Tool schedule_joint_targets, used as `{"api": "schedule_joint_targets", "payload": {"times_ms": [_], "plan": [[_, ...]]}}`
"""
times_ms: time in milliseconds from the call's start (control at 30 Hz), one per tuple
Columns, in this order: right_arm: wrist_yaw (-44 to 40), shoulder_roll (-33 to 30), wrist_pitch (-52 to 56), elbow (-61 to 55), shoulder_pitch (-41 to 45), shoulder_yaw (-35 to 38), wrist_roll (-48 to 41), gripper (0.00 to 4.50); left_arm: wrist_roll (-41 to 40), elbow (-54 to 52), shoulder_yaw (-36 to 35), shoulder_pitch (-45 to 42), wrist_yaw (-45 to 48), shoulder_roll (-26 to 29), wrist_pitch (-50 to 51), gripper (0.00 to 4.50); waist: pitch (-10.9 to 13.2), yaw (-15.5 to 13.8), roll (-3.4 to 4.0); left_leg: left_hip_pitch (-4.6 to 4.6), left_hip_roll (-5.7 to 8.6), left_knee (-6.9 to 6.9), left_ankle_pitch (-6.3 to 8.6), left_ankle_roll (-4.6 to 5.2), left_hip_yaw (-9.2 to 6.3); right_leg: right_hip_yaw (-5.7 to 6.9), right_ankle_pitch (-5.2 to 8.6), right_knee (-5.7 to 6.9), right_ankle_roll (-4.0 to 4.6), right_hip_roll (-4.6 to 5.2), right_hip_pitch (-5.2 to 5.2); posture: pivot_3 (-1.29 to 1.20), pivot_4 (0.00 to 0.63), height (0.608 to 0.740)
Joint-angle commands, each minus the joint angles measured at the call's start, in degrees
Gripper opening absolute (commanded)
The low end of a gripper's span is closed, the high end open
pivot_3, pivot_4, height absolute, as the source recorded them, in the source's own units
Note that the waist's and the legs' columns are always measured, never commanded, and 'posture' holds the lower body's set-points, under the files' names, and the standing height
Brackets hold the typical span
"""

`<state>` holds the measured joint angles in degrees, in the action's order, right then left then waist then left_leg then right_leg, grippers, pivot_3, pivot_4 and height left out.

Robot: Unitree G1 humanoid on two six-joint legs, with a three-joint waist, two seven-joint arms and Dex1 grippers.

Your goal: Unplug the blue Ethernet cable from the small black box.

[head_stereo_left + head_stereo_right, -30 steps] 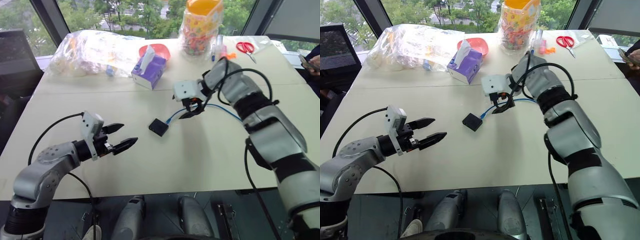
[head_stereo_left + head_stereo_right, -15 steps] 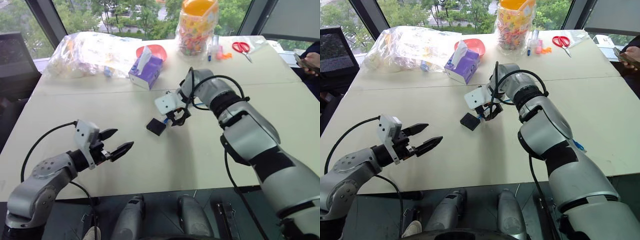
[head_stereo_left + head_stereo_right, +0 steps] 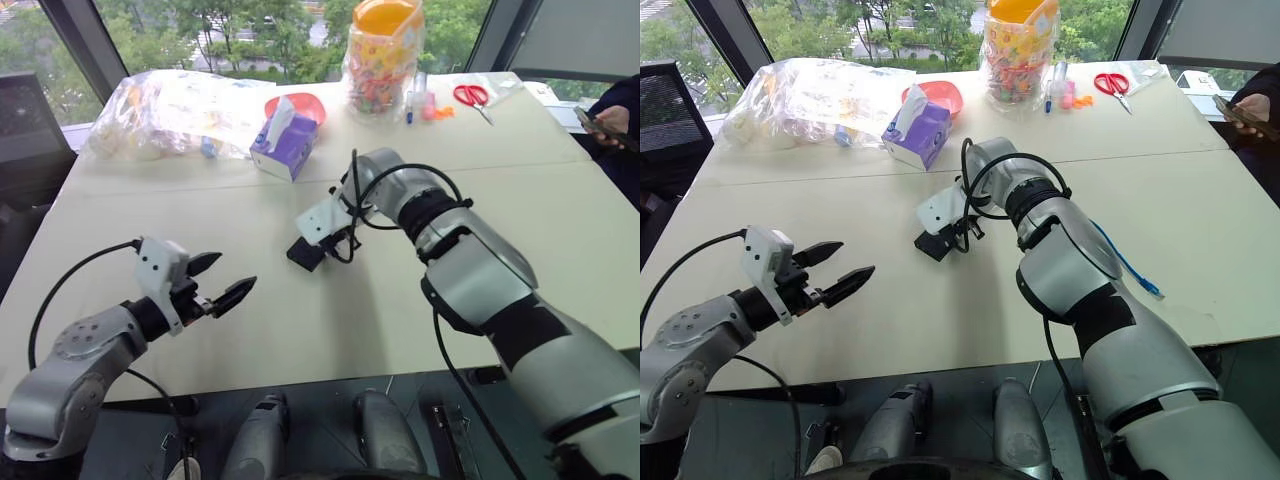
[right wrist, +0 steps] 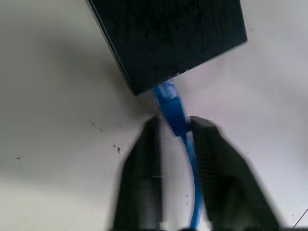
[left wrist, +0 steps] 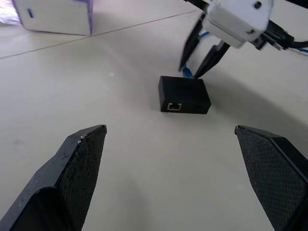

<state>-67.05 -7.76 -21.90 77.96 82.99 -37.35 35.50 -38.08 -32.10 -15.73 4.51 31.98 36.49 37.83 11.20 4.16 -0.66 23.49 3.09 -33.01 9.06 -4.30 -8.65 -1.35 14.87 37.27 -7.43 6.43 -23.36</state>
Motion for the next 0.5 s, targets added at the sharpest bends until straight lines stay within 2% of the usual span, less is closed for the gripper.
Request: {"api": "schedule_joint_targets", "payload": {"times_ms": [33, 200, 300, 400, 500], "plan": [[1.55, 2.29, 0.38, 0.05, 0.50, -0.28, 1.23, 0.03, -0.16, -1.55, -3.19, -0.12, -0.28, 0.89, -1.01, 4.50, -0.01, 0.02, -0.01, -0.02, 0.00, 0.00, 0.00, 0.00, 0.00, 0.00, 0.00, 0.00, 0.01, 0.00, 0.02, 0.00, 0.150, 0.728], [5.25, 0.88, -1.10, -0.97, 1.20, 3.41, -1.10, 0.03, -0.52, -1.41, -4.52, -0.70, -0.77, 0.80, -0.81, 4.50, -0.01, 0.05, 0.00, -0.07, -0.02, 0.00, 0.00, 0.00, 0.00, -0.02, 0.03, 0.04, 0.06, -0.02, 0.02, 0.00, 0.150, 0.728], [10.43, -3.48, -9.86, -3.76, 0.69, 7.16, -4.15, 0.03, -0.41, 0.33, -4.70, -2.88, -1.58, -0.10, -1.47, 4.50, 0.02, -0.42, 0.02, -0.03, -0.01, 0.00, 0.00, 0.00, 0.00, -0.03, 0.03, 0.05, 0.07, -0.02, -0.01, 0.00, 0.150, 0.728], [21.96, -8.26, -18.25, -10.00, -4.79, 13.64, -9.18, 0.03, -0.48, 7.06, -3.63, -10.28, -4.19, -3.36, -1.46, 4.50, 0.00, -1.43, -0.06, 0.01, 0.02, -0.01, -0.01, -0.01, -0.01, -0.02, 0.05, -0.05, 0.04, 0.00, 0.09, 0.00, 0.150, 0.728], [33.07, -10.96, -21.40, -17.33, -11.45, 17.71, -10.51, 0.03, -0.95, 11.70, -3.20, -15.53, -4.50, -5.19, -1.05, 4.50, -0.05, -1.61, -0.13, 0.01, 0.02, -0.03, -0.01, -0.01, -0.01, -0.03, 0.04, -0.12, 0.03, 0.00, 0.14, 0.00, 0.150, 0.728]]}}
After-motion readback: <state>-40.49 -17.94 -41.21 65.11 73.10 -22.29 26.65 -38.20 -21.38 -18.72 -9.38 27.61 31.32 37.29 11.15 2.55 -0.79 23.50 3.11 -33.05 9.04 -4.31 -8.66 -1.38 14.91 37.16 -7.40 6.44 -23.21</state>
